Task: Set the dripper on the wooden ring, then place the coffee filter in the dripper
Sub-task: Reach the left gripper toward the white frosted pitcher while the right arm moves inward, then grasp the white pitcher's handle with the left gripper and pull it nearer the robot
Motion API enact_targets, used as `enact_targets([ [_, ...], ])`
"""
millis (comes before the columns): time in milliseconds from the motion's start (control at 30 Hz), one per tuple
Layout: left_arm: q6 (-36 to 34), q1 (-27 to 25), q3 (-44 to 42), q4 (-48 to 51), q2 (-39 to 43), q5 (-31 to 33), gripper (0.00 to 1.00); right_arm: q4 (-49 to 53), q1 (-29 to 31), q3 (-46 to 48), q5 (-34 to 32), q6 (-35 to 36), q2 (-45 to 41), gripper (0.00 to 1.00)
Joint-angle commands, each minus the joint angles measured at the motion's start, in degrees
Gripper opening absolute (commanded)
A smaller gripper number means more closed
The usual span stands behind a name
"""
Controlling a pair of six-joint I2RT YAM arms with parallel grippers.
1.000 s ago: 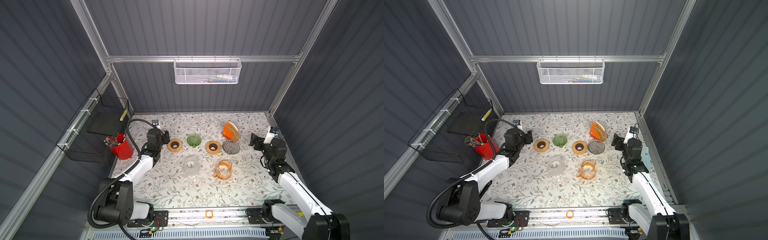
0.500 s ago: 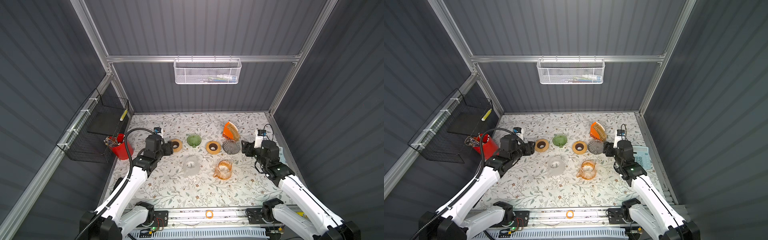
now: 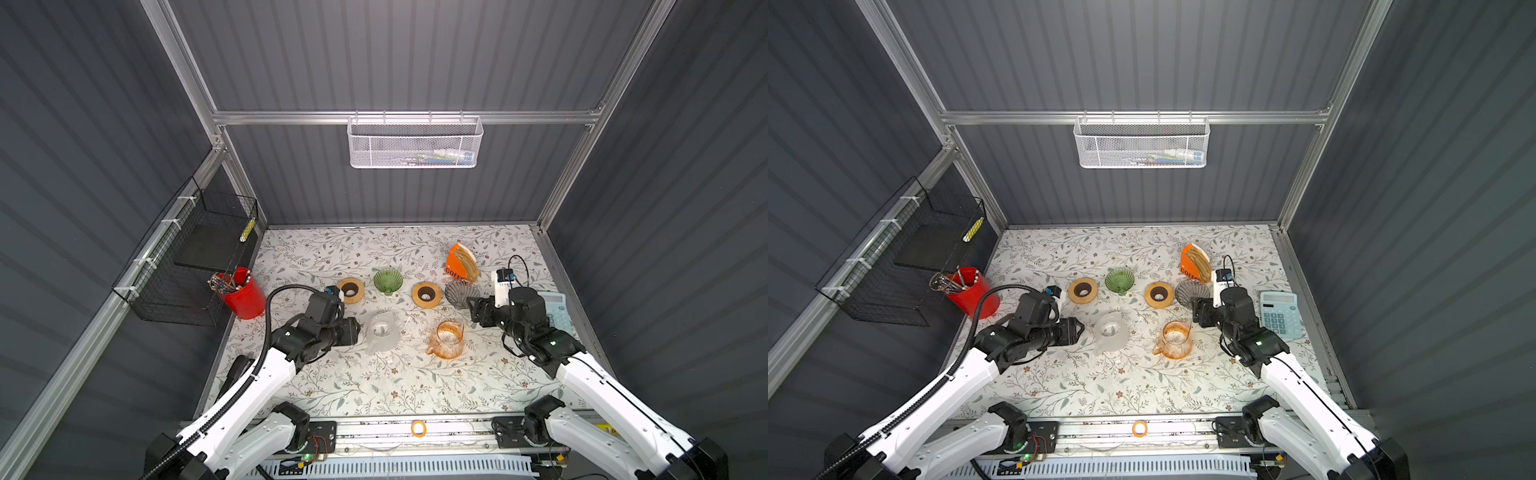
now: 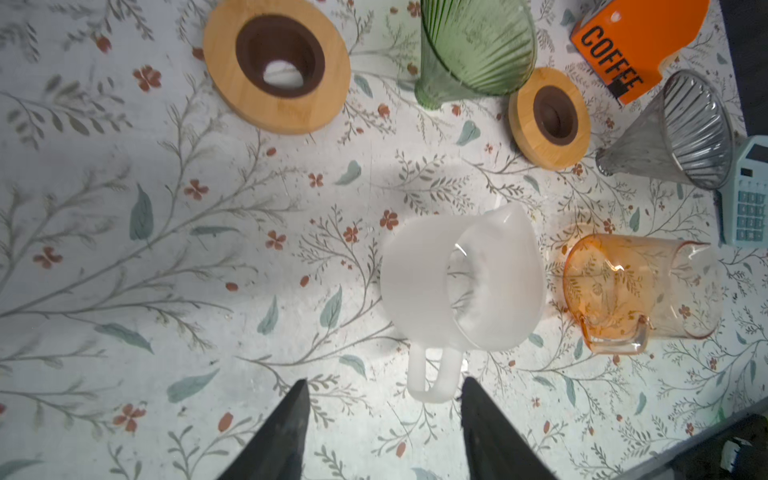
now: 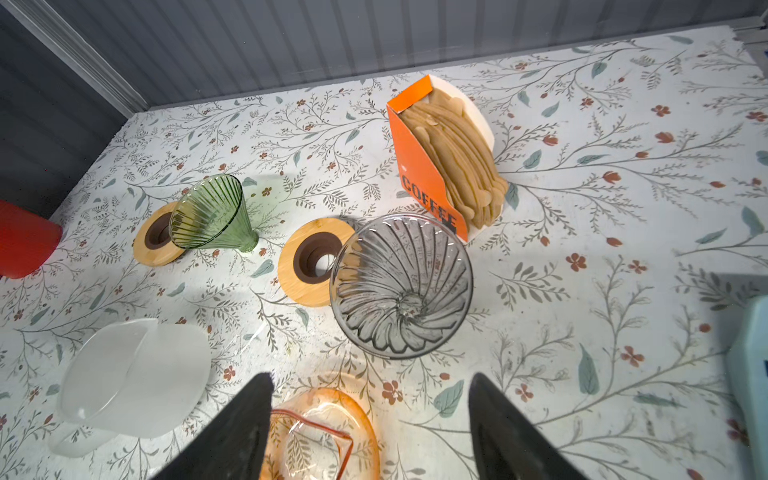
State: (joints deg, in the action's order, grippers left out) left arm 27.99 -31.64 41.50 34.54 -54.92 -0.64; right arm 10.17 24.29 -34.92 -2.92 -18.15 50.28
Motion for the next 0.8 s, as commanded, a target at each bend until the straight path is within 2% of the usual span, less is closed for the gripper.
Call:
enact_targets([
  [0,3.6,-3.9,-0.9,1.4,-0.7,-1.6,0.56,0.7,0.4,-2.0,1.1,-1.4,0.4,0.75],
  [167,4.8,-12.2,-0.1,0.4,-6.6,2.5,0.54,-1.0,0.4,-2.3,2.6,-2.0,2.4,0.76],
  [233,4.5,-13.9,0.5,0.3,-9.0,4.3,0.53,-1.4,0.5,-2.5,3.0,-2.1,3.1,0.76],
  [533,1.9,-14.4,2.3,-0.7,-13.2,8.6,0.53,-2.7,0.5,-2.7,4.5,-2.5,4.6,0.77],
  [767,-0.3,-14.4,2.9,-3.0,-16.3,7.9,0.51,-2.8,0.5,-3.3,4.5,-2.3,5.9,0.77],
])
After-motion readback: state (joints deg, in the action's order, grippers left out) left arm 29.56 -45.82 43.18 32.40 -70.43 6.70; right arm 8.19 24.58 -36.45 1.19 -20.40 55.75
